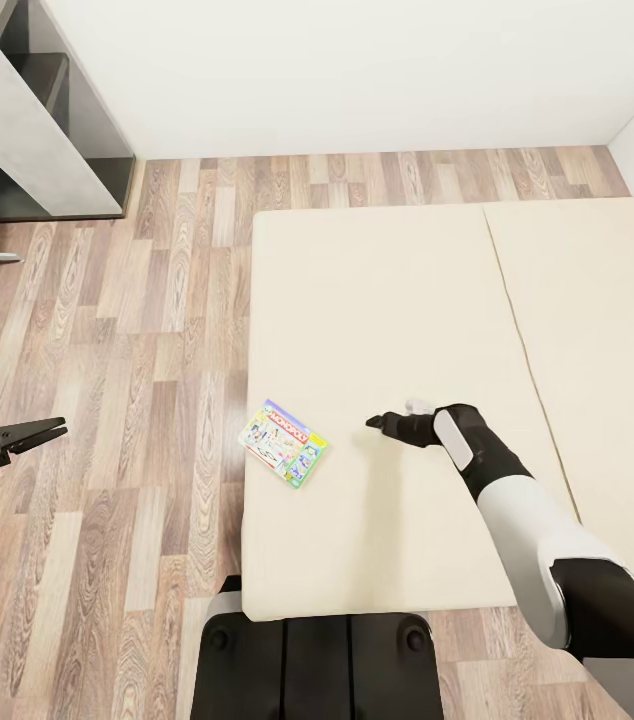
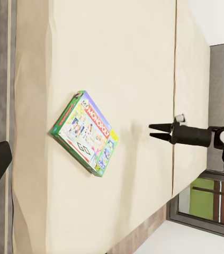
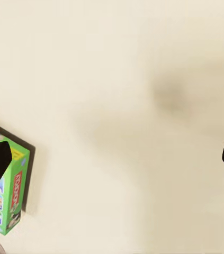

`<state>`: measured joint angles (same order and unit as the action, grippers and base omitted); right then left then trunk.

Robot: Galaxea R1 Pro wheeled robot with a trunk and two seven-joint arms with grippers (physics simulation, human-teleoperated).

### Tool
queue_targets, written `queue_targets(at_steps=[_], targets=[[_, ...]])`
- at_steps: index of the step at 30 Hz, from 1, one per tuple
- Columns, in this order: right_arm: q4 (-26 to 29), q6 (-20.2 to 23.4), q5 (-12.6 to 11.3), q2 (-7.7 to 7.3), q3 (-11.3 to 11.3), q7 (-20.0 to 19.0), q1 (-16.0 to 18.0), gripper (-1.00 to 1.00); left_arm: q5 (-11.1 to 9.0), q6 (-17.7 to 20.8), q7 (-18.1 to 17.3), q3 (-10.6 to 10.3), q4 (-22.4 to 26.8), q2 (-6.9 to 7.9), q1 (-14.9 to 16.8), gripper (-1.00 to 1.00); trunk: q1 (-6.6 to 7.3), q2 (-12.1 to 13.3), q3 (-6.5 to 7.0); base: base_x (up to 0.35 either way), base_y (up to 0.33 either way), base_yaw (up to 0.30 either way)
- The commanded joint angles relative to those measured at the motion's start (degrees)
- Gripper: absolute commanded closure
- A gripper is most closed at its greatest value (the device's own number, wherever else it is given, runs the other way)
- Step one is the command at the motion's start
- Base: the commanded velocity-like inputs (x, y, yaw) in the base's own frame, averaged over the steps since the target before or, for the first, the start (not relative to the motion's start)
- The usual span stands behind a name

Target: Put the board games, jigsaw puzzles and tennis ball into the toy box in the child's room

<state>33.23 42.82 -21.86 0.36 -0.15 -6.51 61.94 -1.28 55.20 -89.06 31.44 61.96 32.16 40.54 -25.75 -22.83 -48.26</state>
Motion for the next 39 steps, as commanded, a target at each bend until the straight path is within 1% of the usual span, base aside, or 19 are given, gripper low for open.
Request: queue_targets(at_steps=[1, 16, 39], targets=[[0.1, 0.2, 0.2, 0.02, 0.0, -0.2, 0.0, -1.0, 0.1, 0.6, -0.3, 0.0, 0.0, 0.01, 0.0, -1.0, -0.03, -0.1, -0.06, 0.0, 0.0, 0.0], [0.2, 0.2, 0.2, 0.33, 0.0, -0.1, 0.0, -1.0, 0.1, 0.6, -0.3, 0.1, 0.0, 0.01, 0.0, -1.0, -0.03, -0.1, -0.06, 0.0, 0.054, 0.0], [-0.3, 0.1, 0.3, 0.43, 0.0, 0.2, 0.0, -1.0, 0.0, 0.6, -0.3, -0.1, 0.0, 0.01, 0.0, -1.0, -0.03, -0.1, -0.06, 0.0, 0.004, 0.0]])
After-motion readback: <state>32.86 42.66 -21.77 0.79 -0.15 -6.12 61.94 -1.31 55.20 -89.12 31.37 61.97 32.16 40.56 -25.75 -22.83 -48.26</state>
